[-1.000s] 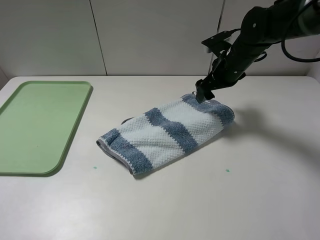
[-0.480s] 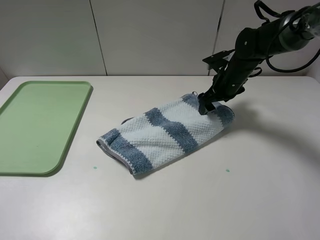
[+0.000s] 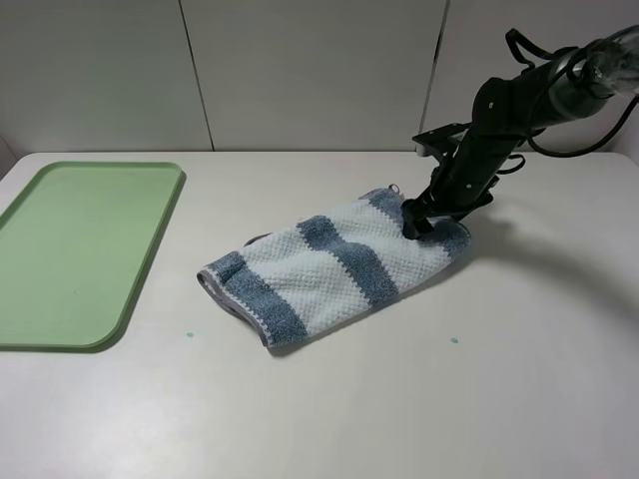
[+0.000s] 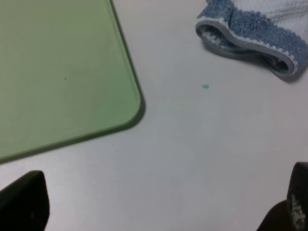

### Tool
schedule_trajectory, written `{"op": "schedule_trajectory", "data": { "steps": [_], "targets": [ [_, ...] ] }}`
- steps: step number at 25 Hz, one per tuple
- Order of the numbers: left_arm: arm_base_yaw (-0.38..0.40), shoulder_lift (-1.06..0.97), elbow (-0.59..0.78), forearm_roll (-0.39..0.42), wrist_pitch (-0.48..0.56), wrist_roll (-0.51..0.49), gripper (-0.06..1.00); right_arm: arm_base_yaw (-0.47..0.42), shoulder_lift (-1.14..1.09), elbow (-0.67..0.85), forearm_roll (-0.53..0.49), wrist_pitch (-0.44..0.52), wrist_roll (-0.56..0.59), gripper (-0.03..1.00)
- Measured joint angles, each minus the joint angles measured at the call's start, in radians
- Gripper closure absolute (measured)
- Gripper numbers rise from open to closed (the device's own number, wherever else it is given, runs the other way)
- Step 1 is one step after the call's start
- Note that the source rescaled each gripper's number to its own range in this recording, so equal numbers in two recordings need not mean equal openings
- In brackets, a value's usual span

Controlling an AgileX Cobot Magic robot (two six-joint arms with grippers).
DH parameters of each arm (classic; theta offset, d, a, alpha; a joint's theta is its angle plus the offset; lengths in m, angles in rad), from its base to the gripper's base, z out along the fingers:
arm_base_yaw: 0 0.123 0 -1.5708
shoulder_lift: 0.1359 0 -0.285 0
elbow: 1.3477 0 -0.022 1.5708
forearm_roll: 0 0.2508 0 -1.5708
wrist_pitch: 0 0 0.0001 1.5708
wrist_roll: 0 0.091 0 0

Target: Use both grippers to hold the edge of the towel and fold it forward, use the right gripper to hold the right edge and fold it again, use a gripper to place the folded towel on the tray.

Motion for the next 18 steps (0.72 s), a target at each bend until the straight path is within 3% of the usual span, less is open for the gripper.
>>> {"op": "schedule_trajectory", "data": {
  "steps": [9, 12, 18],
  "targets": [
    [0.0, 0.0, 0.0, 0.0, 0.0, 0.001, -0.05, -0.003, 0.011, -0.003, 0.033, 0.009, 0.003, -0.02],
    [0.0, 0.0, 0.0, 0.0, 0.0, 0.001, -0.05, -0.003, 0.011, -0.003, 0.045, 0.017, 0.015, 0.16],
    [0.0, 0.0, 0.0, 0.0, 0.0, 0.001, -0.05, 0.0, 0.013, -0.003, 0.094, 0.042, 0.025, 0.68]
  ]
}}
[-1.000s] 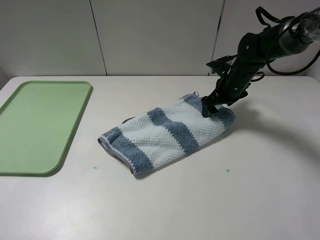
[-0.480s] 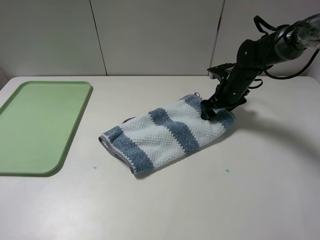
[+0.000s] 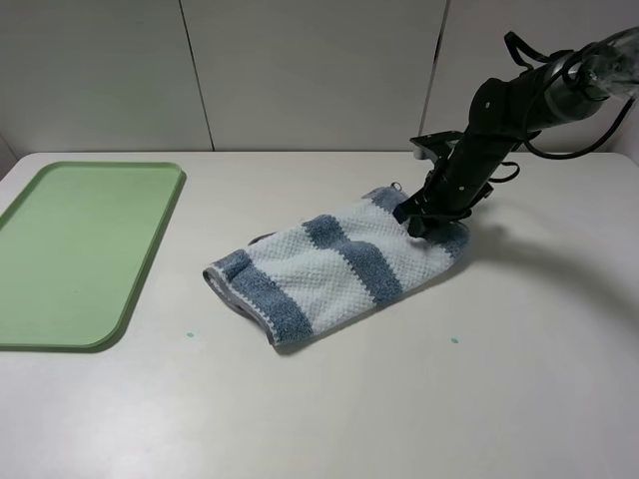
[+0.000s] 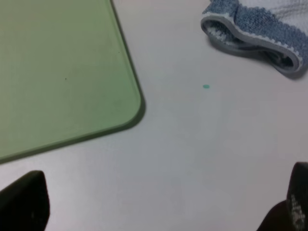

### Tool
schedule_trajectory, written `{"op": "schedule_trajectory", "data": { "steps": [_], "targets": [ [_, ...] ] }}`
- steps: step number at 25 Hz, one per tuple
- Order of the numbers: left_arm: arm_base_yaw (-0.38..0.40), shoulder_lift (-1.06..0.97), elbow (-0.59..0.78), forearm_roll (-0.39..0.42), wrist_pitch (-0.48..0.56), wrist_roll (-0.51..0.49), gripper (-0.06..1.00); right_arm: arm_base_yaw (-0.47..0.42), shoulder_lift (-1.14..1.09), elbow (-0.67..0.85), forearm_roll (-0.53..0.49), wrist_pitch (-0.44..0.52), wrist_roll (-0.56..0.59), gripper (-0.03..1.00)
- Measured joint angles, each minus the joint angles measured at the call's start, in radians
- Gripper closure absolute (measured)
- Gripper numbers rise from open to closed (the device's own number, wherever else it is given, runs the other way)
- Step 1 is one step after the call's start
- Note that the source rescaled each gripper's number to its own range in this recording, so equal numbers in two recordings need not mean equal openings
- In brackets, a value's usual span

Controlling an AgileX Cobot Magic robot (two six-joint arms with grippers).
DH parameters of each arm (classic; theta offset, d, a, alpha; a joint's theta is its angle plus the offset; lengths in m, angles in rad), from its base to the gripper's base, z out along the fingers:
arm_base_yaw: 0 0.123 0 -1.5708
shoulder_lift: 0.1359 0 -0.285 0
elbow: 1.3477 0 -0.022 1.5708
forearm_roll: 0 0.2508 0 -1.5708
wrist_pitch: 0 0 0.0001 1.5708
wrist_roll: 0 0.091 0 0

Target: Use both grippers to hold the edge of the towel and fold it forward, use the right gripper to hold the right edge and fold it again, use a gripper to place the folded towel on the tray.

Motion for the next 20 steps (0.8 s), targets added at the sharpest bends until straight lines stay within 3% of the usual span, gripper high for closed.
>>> {"op": "schedule_trajectory", "data": {
  "steps": [3, 11, 20],
  "targets": [
    [0.0, 0.0, 0.0, 0.0, 0.0, 0.0, -0.05, 0.003, 0.0, 0.0, 0.007, 0.007, 0.001, 0.88],
    [0.0, 0.0, 0.0, 0.0, 0.0, 0.0, -0.05, -0.024, -0.007, 0.0, 0.002, 0.018, 0.001, 0.88],
    [0.0, 0.0, 0.0, 0.001, 0.0, 0.0, -0.05, -0.172, -0.037, 0.001, -0.088, 0.033, 0.001, 0.88]
  ]
}}
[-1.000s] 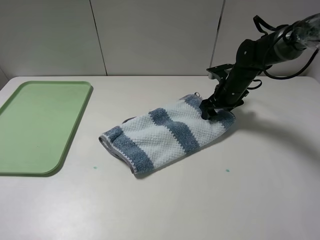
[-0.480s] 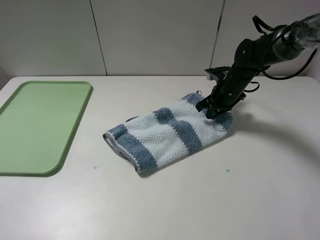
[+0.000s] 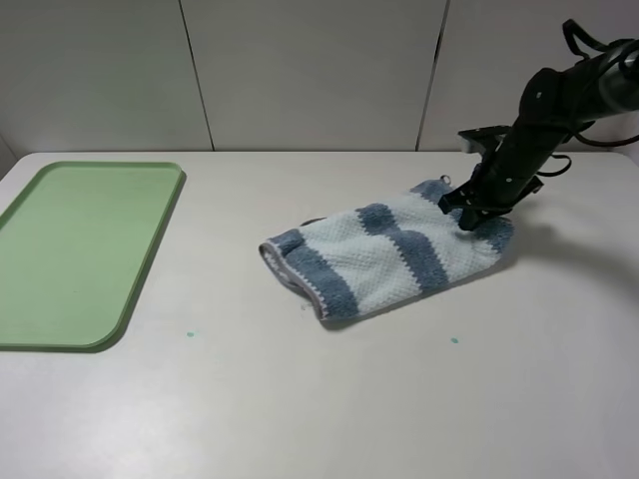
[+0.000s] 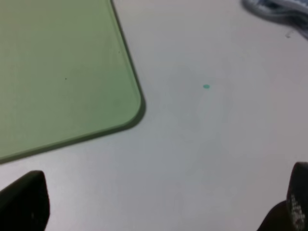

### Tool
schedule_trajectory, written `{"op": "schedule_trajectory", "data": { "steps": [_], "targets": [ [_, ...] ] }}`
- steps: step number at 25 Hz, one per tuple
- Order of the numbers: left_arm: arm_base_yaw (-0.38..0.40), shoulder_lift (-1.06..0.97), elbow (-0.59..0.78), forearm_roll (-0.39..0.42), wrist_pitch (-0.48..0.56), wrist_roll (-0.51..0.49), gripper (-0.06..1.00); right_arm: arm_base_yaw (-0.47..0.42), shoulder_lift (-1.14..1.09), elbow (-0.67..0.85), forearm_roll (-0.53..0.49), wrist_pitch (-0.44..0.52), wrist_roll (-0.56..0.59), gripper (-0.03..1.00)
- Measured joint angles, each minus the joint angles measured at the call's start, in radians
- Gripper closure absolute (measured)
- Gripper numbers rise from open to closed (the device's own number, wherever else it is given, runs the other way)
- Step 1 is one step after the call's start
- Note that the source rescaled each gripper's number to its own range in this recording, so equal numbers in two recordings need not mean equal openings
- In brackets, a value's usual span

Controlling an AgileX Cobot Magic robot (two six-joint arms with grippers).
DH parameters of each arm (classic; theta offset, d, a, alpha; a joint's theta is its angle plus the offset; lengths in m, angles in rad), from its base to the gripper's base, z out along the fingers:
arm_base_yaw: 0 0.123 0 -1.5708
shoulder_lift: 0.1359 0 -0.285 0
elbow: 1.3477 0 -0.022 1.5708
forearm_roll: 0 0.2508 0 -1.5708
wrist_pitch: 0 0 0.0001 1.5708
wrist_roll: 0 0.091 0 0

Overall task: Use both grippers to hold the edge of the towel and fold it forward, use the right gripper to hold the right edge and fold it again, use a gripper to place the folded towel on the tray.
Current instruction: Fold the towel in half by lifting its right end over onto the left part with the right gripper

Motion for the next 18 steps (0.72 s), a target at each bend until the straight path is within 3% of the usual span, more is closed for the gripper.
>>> {"op": "schedule_trajectory", "data": {
  "steps": [7, 18],
  "targets": [
    [0.0, 0.0, 0.0, 0.0, 0.0, 0.0, -0.05, -0.085, -0.005, 0.0, -0.041, 0.008, 0.0, 0.88],
    [0.0, 0.0, 0.0, 0.0, 0.0, 0.0, -0.05, -0.096, -0.116, 0.004, -0.107, 0.052, 0.071, 0.88]
  ]
}}
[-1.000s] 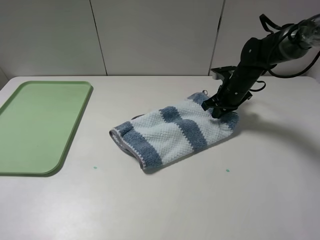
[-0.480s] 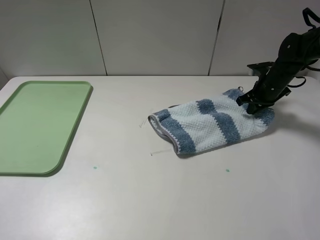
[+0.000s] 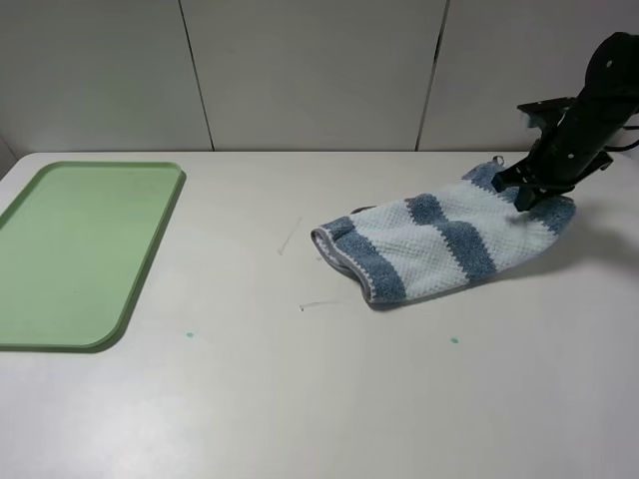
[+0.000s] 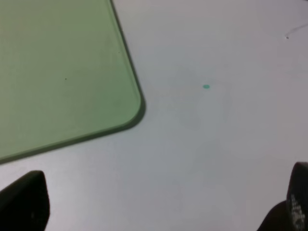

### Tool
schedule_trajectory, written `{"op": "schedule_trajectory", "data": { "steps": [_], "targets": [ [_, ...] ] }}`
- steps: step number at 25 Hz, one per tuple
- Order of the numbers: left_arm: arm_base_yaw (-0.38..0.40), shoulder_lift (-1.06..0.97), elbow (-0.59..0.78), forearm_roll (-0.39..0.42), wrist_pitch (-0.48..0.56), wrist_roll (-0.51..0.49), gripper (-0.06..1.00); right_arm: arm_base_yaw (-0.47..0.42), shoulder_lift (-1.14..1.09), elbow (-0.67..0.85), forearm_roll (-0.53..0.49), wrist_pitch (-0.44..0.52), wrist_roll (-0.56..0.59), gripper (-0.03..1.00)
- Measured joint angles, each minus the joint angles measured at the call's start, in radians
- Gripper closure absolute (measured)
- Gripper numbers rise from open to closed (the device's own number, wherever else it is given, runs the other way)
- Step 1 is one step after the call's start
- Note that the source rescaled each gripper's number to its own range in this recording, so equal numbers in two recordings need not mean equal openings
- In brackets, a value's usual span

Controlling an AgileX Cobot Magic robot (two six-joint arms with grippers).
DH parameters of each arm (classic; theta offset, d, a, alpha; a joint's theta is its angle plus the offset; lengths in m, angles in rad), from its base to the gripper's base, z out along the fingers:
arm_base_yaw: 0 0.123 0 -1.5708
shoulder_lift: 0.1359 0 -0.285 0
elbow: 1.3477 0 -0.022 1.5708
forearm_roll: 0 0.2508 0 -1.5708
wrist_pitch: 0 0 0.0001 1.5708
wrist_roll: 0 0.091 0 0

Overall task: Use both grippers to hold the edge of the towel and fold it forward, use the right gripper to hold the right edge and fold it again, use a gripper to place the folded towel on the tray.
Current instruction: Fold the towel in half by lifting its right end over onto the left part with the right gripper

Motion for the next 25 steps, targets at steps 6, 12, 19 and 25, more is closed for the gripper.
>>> {"op": "schedule_trajectory", "data": {
  "steps": [6, 12, 19, 25],
  "targets": [
    [0.0, 0.0, 0.0, 0.001, 0.0, 0.0, -0.05, 0.02, -0.062, 0.0, -0.029, 0.055, 0.046, 0.88],
    [0.0, 0.0, 0.001, 0.001, 0.0, 0.0, -0.05, 0.103, -0.068, 0.0, -0.037, 0.073, 0.089, 0.88],
    [0.0, 0.0, 0.001, 0.001, 0.0, 0.0, -0.05, 0.221, -0.068, 0.0, -0.037, 0.075, 0.167, 0.88],
    [0.0, 0.0, 0.001, 0.001, 0.0, 0.0, -0.05, 0.301, -0.068, 0.0, -0.037, 0.091, 0.224, 0.88]
  ]
}}
